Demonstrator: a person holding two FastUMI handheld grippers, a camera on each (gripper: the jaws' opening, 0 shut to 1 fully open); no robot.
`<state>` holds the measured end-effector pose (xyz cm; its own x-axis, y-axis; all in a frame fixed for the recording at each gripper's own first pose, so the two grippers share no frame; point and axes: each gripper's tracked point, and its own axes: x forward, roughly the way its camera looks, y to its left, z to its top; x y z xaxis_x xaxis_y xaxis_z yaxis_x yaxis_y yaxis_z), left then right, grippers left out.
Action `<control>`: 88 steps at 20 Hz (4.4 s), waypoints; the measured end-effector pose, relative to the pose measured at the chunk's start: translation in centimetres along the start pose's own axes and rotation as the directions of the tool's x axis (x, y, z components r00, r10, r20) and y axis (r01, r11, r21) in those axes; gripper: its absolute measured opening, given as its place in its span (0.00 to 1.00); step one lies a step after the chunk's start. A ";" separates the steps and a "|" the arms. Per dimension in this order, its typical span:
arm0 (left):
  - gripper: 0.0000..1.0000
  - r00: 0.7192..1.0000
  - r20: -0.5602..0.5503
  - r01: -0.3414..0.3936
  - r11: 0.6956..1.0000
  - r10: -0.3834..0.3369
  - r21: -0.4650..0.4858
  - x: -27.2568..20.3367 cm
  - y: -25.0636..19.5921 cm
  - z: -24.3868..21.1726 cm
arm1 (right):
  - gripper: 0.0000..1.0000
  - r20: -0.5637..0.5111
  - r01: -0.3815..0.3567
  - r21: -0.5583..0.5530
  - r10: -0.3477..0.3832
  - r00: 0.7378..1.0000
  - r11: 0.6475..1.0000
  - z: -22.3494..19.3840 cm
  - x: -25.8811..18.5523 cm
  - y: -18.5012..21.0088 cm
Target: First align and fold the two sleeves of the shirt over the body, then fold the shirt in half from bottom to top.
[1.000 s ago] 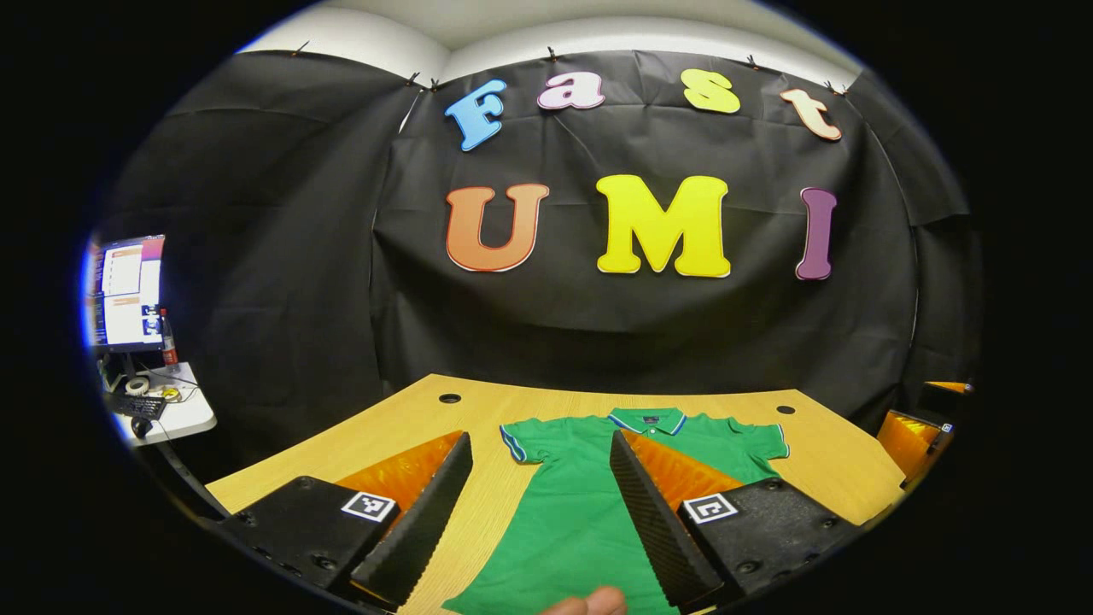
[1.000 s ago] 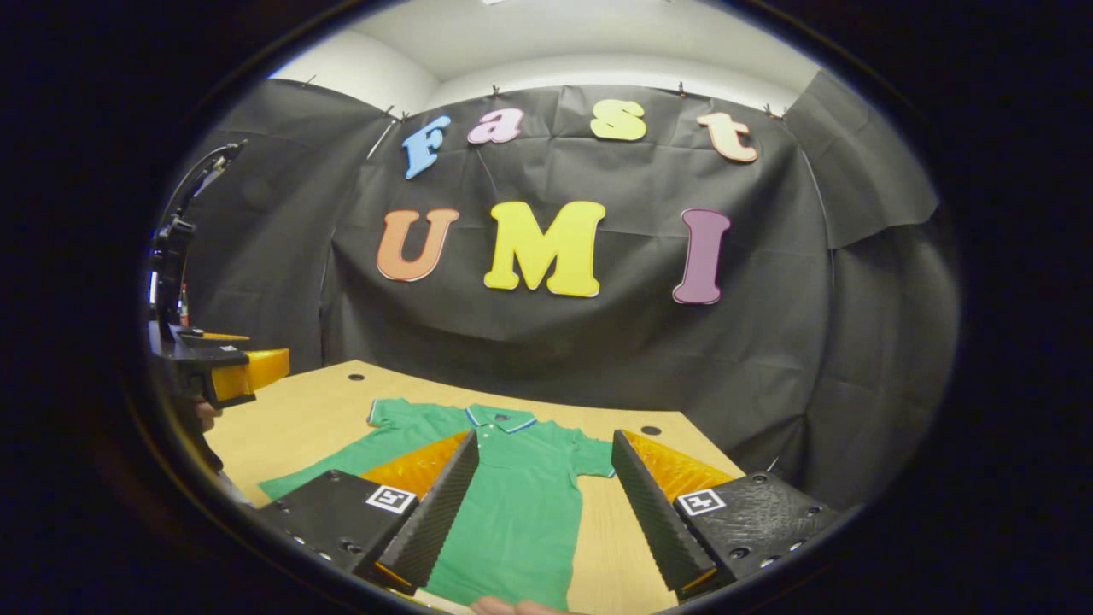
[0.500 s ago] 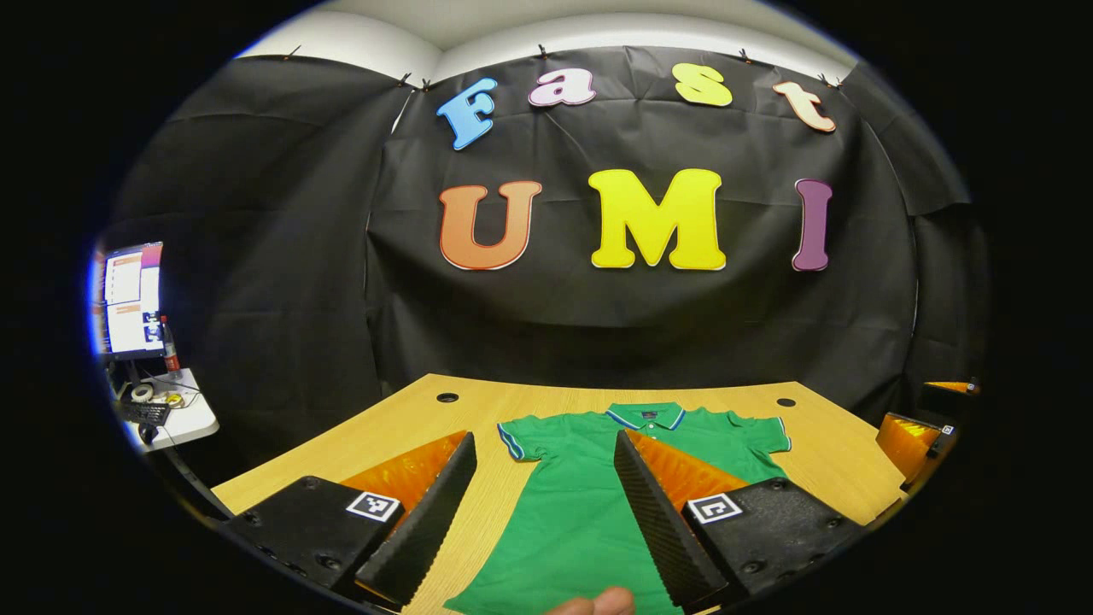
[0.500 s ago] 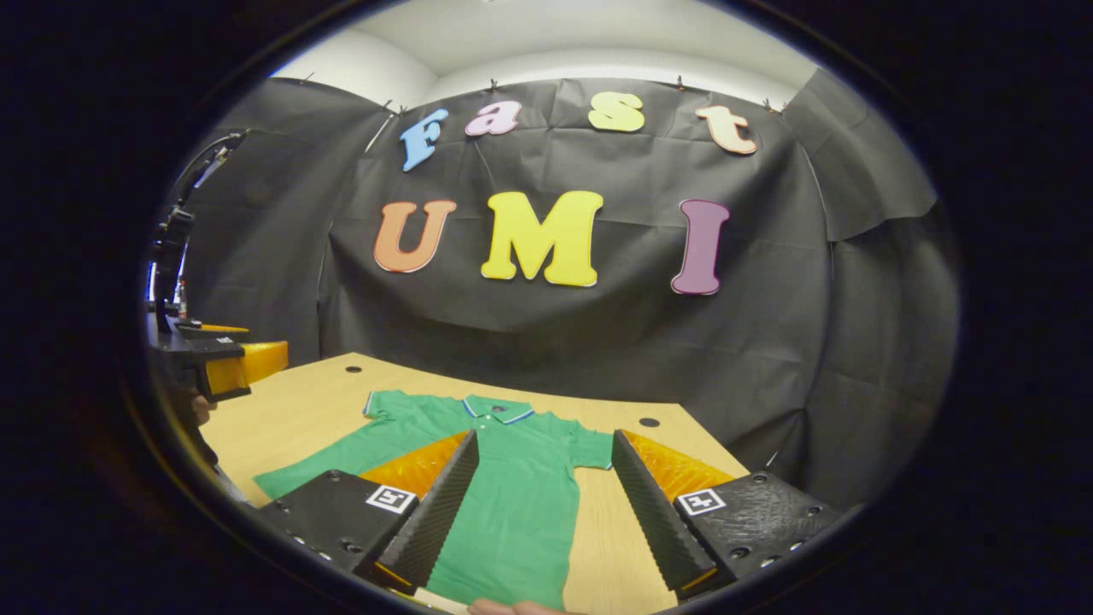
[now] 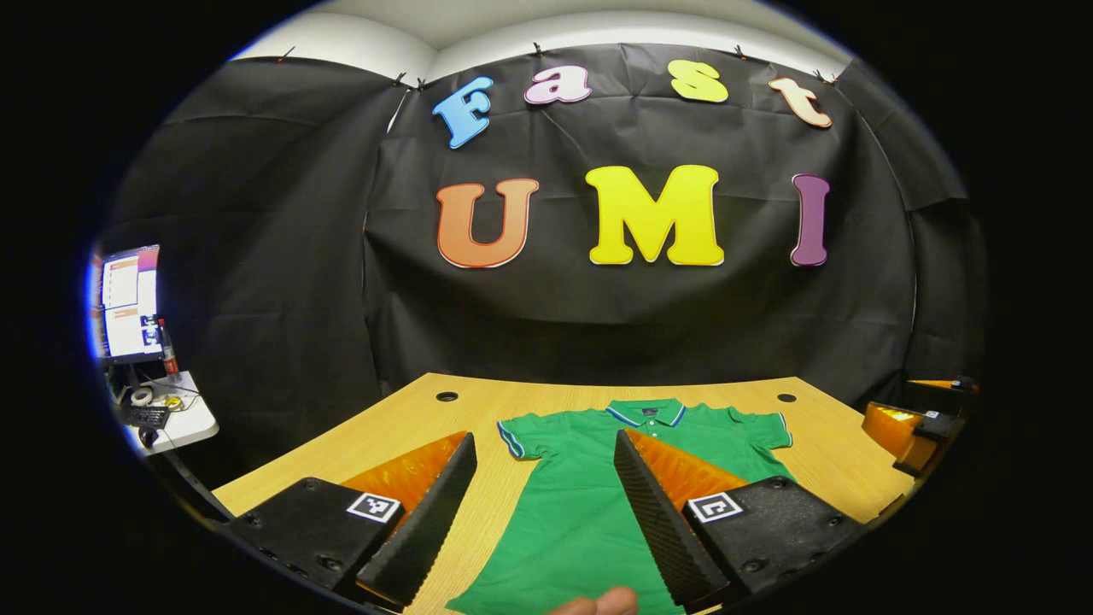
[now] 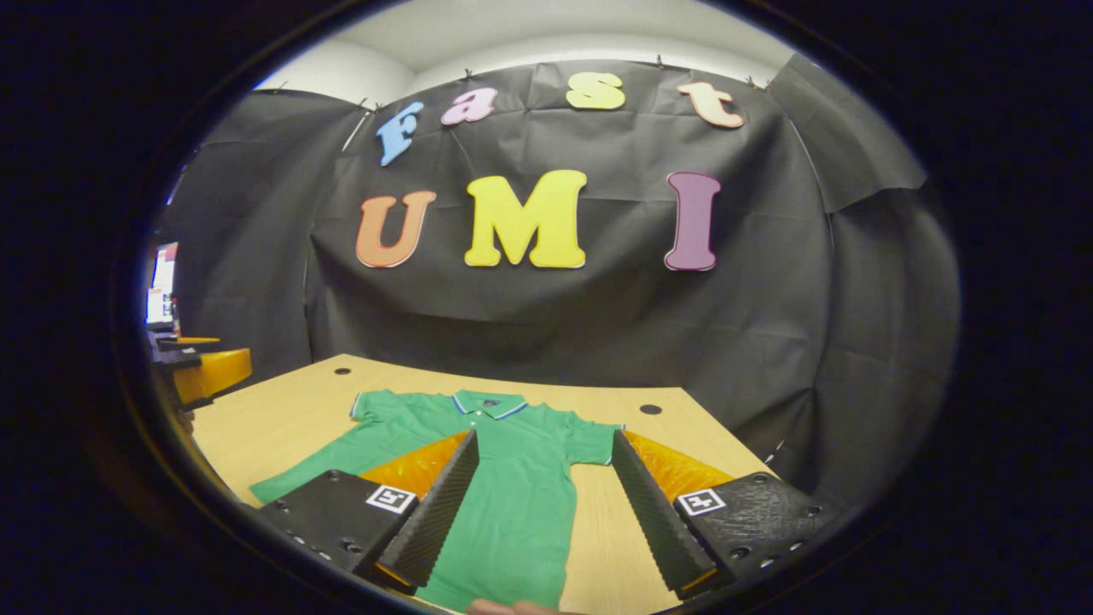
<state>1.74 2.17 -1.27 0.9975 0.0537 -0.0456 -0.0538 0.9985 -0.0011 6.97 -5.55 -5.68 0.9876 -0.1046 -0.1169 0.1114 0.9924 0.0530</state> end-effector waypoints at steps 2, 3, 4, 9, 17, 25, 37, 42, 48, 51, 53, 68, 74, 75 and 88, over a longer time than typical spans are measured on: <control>1.00 1.000 -0.001 0.000 1.000 0.000 0.002 0.1 0.0 -0.1 | 0.95 -0.019 0.016 0.044 -0.016 1.000 0.999 -0.1 2.8 -1.3; 1.00 1.000 -0.001 0.000 1.000 0.000 0.003 0.1 0.1 -0.2 | 0.94 -0.034 0.041 0.056 -0.040 0.999 0.998 -0.3 4.4 -2.3; 1.00 1.000 -0.001 -0.001 1.000 0.001 0.005 0.1 0.2 -0.1 | 0.95 -0.046 0.069 0.054 -0.067 0.997 0.996 -0.5 6.2 -3.4; 1.00 1.000 -0.010 -0.014 1.000 0.014 0.001 0.5 0.8 -0.5 | 0.95 -0.168 0.203 0.076 -0.188 0.968 0.976 -4.5 14.2 -8.5; 1.00 0.999 -0.033 -0.019 1.000 0.019 -0.020 1.3 1.2 -1.1 | 0.95 -0.333 0.245 0.041 -0.218 0.917 0.969 -11.0 23.4 -11.3; 1.00 0.999 0.003 -0.046 0.999 0.046 0.000 0.6 1.9 -0.1 | 0.94 -0.440 0.210 0.039 -0.172 0.881 0.977 -14.9 29.2 -10.1; 1.00 0.999 -0.024 -0.047 0.999 0.046 -0.019 1.3 1.8 -1.0 | 0.00 -0.462 0.185 0.114 -0.113 0.880 0.976 -14.6 30.4 -8.5; 1.00 0.997 -0.047 -0.056 0.998 0.055 -0.022 1.6 2.1 -1.6 | 0.00 -0.416 0.142 0.000 -0.129 0.900 0.990 -12.3 30.1 -7.8; 1.00 0.997 -0.033 -0.075 0.997 0.075 -0.007 1.5 2.6 -1.2 | 0.00 -0.336 0.104 -0.179 -0.161 0.928 0.978 -9.5 29.8 -5.2; 1.00 0.996 -0.036 -0.079 0.997 0.079 -0.002 1.6 2.7 -1.4 | 0.00 -0.301 0.073 -0.263 -0.153 0.941 0.962 -8.9 29.5 -2.3; 1.00 0.996 -0.044 -0.080 0.997 0.080 0.000 1.5 2.6 -1.6 | 0.05 -0.287 0.027 -0.269 -0.107 0.952 0.963 -8.3 29.2 0.3; 1.00 0.974 -0.048 -0.220 0.976 0.220 0.010 2.5 3.5 -2.2 | 0.95 -0.063 -0.181 -0.125 0.174 0.983 0.976 4.1 13.8 6.7; 1.00 0.987 -0.061 -0.151 0.988 0.152 0.013 3.1 0.7 -1.8 | 0.96 0.041 -0.118 -0.137 0.125 0.991 0.983 5.5 4.8 1.5; 1.00 0.988 -0.067 -0.137 0.990 0.138 0.024 3.6 0.3 -1.6 | 0.96 0.053 -0.135 -0.134 0.143 0.988 0.982 5.6 3.3 1.1; 1.00 0.978 -0.140 -0.164 0.985 0.155 -0.057 23.2 4.7 -1.5 | 0.93 0.137 -0.198 0.042 0.190 0.972 0.979 3.2 -0.6 -4.0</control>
<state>24.55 8.10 -3.83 0.9608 0.2065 -0.1849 -0.2192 0.9744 -0.0507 6.28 -9.64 -2.61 0.9964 0.0781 0.0327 -0.0815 0.9898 0.1167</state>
